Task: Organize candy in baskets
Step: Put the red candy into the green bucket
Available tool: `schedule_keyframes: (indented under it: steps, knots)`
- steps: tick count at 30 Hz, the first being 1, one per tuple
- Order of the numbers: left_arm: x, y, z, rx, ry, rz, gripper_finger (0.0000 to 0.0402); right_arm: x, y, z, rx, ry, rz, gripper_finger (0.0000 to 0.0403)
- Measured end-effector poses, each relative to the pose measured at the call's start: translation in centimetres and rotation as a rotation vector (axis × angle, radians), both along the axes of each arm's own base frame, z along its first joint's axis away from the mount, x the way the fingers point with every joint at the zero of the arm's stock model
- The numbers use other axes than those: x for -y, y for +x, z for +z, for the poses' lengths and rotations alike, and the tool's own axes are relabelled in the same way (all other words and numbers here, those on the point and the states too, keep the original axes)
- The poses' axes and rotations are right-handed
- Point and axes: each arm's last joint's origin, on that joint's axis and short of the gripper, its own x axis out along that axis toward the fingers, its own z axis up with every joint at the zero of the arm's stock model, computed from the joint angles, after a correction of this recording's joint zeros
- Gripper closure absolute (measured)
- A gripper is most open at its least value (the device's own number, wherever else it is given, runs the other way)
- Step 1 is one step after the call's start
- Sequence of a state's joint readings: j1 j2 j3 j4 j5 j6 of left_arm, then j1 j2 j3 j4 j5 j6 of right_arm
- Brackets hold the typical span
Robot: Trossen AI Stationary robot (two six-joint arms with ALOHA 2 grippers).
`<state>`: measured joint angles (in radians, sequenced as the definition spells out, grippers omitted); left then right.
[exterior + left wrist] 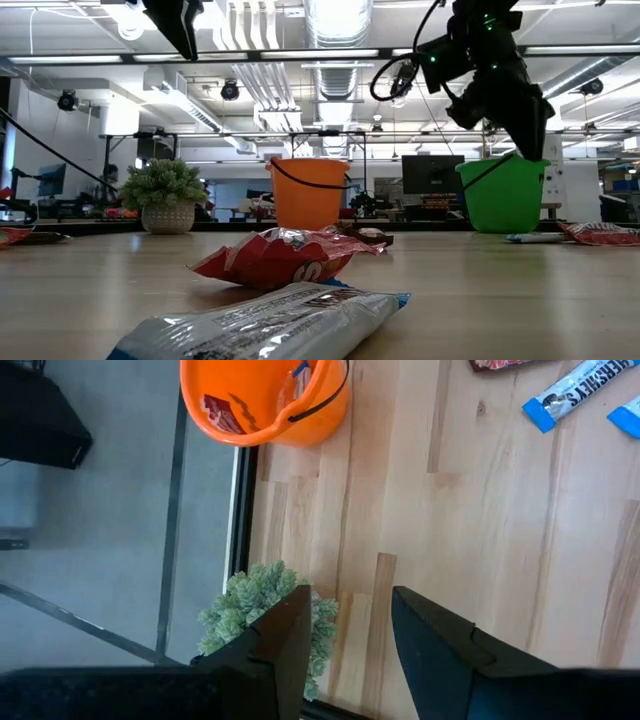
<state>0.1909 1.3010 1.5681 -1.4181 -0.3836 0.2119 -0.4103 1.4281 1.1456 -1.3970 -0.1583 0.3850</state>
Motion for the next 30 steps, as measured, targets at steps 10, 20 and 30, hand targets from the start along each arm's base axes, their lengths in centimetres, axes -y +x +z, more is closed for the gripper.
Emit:
schedule_keyframes:
  steps: [10,20,30]
  knots:
    - [-0.02,0.0,0.0,0.008,-0.005,0.015,0.0278,0.01,0.31,0.15,0.035,-0.007,0.048,0.0289]
    - [-0.02,0.0,0.0,0.048,-0.032,0.093,0.0278,0.06,0.38,0.13,0.055,-0.007,0.103,0.0289]
    - [-0.02,0.02,-0.01,0.103,-0.07,0.201,0.0278,0.21,0.75,0.08,0.097,-0.023,0.132,0.0289]
